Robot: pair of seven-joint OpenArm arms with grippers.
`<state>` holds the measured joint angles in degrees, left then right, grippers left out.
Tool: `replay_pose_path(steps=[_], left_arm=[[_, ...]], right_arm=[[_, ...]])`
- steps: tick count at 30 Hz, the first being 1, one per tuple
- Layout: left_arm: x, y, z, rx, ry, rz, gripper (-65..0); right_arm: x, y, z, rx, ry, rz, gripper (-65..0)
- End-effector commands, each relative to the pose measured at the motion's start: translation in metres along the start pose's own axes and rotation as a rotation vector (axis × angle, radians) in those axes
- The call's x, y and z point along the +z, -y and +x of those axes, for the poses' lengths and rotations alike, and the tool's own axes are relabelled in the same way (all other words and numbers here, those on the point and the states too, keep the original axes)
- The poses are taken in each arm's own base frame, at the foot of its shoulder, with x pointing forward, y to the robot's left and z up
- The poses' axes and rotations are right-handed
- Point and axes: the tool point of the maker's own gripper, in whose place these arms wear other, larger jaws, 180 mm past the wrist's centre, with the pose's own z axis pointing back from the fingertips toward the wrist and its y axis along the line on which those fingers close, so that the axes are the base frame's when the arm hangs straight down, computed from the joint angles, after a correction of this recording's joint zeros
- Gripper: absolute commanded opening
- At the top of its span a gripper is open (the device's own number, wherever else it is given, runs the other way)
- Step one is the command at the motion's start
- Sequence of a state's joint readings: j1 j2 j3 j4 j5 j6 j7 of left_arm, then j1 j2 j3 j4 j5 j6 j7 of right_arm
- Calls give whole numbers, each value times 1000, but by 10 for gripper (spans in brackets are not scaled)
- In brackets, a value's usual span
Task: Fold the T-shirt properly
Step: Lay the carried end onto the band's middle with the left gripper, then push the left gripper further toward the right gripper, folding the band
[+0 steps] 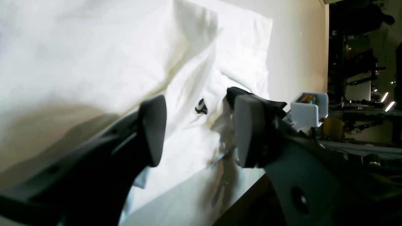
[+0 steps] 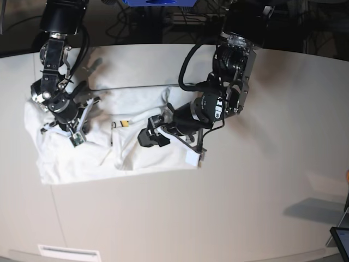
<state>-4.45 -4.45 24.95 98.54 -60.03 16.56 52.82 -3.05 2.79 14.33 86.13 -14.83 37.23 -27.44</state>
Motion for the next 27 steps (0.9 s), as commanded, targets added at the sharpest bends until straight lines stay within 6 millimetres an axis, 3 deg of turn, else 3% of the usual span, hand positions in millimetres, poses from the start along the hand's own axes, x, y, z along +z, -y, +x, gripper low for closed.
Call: replay_pose_path(steps=[1, 5, 10, 12, 15, 22, 27], left_arm=[[-2, 6, 8, 1, 16, -17, -306], [-11, -11, -3, 29, -23, 23, -307], [-13, -12, -4, 33, -27, 25, -324], [-13, -12, -4, 35, -29, 26, -427], [-15, -14, -6, 42, -36, 31, -648], [-17, -14, -9, 49, -45, 25, -650], [-25, 15, -22, -12, -87, -66, -650]], right_arm=[[2, -6, -29, 33, -126, 16, -634], [2, -5, -29, 30, -127, 14, -634], [2, -5, -29, 30, -127, 14, -634], [2, -4, -30, 29, -127, 13, -634], [2, -4, -30, 29, -127, 13, -634], [2, -4, -30, 29, -127, 13, -634], [2, -5, -29, 28, -127, 14, -634]])
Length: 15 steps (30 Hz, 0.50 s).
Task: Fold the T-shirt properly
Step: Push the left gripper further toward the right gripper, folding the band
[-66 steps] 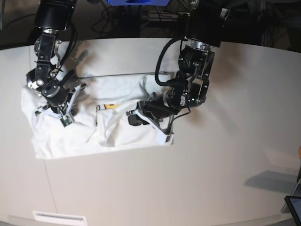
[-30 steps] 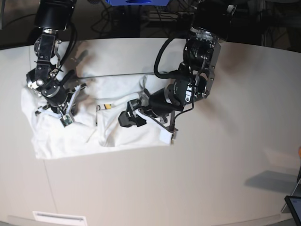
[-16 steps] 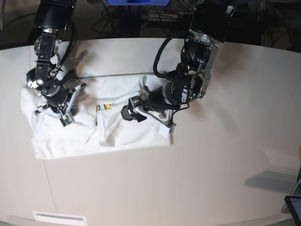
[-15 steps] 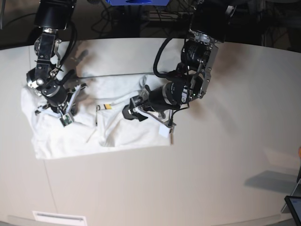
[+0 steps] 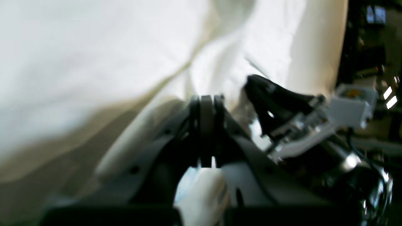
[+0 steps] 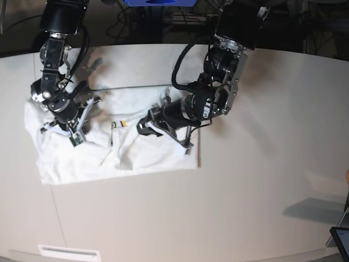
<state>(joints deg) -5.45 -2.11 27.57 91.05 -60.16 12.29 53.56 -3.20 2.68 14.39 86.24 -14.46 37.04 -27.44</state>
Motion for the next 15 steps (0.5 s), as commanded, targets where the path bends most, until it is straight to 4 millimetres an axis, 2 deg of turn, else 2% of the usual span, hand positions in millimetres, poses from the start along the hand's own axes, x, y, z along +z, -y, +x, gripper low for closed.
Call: replay_pose_path(steps=[1, 5, 11, 15], left_arm=[[-2, 26, 9, -37, 15, -69, -650], [-18, 44, -8, -57, -42, -100, -650], [-27, 74, -13, -88, -64, -153, -650], [-34, 71, -25, -91, -114, -140, -648]], right_arm=[[2, -4, -30, 36, -130, 12, -634], [2, 2, -30, 12, -132, -26, -634], [1, 2, -30, 9, -132, -31, -634], [1, 2, -30, 9, -132, -31, -634]])
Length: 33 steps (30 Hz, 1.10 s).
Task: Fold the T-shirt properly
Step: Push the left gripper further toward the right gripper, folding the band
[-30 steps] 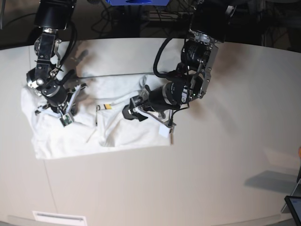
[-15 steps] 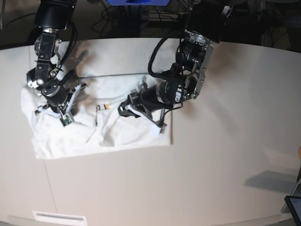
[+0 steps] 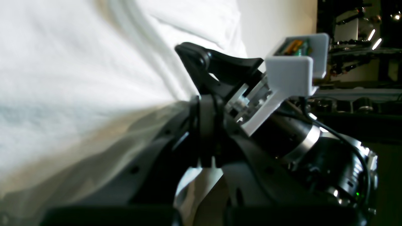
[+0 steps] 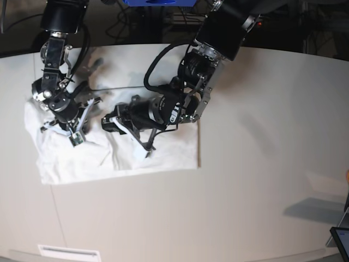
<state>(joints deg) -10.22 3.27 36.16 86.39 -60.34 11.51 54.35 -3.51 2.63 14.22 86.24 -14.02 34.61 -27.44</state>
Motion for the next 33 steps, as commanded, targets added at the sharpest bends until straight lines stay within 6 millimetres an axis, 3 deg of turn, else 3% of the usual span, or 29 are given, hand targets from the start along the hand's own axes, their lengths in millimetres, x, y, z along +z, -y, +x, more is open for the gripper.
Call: replay_pose_path(steps=[1, 9, 11, 14, 17, 19, 23, 27, 31, 33], left_arm=[[-1, 10, 2, -12, -4, -30, -648], [-2, 5, -1, -11, -15, -17, -640], [-2, 6, -3, -12, -27, -20, -584], [-2, 10, -3, -16, -33, -31, -433], [-2, 15, 2, -35, -28, -36, -353], [-3, 24, 2, -83, -32, -64, -353], [6, 68, 6, -298, -12, -226, -354], [16, 90, 6, -443, 12, -344, -354], [19, 82, 13, -446, 31, -328, -354], [25, 64, 29, -433, 69, -276, -356]], right_arm=[[1, 0, -29, 36, -131, -6, -634], [2, 1, -28, 35, -130, -10, -634], [2, 1, -28, 35, -132, -10, -634], [2, 1, -28, 35, -132, -10, -634], [2, 0, -28, 36, -131, -9, -634], [1, 0, -29, 35, -133, -8, -634], [1, -1, -30, 34, -135, -6, -634], [1, -1, -30, 34, -135, -6, -634], [1, 0, -30, 33, -135, -7, -634], [1, 1, -30, 31, -136, -9, -634]])
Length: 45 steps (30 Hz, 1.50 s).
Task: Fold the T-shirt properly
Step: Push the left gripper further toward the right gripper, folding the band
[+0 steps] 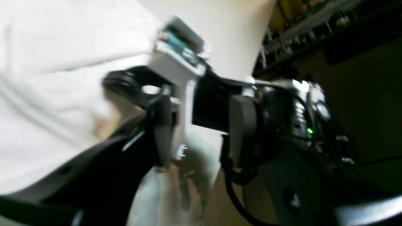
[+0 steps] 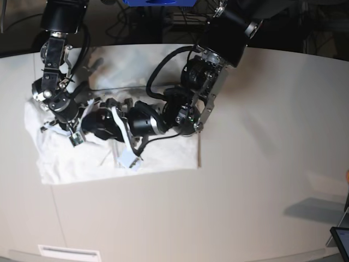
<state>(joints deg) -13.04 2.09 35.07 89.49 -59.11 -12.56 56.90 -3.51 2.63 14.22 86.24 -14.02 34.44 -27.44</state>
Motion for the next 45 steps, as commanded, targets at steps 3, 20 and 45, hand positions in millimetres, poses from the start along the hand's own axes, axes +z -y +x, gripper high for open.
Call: replay_pose_path(steps=[3, 20, 45], left_arm=[[15, -29, 24, -27, 60, 130, -358], [0, -119, 25, -68, -38, 410, -648], [10, -188, 53, -116, 49, 587, -648]], right_arm=[[2, 1, -30, 34, -136, -8, -634], [2, 1, -29, 34, -134, -8, -634], [1, 0, -30, 36, -136, -6, -634]])
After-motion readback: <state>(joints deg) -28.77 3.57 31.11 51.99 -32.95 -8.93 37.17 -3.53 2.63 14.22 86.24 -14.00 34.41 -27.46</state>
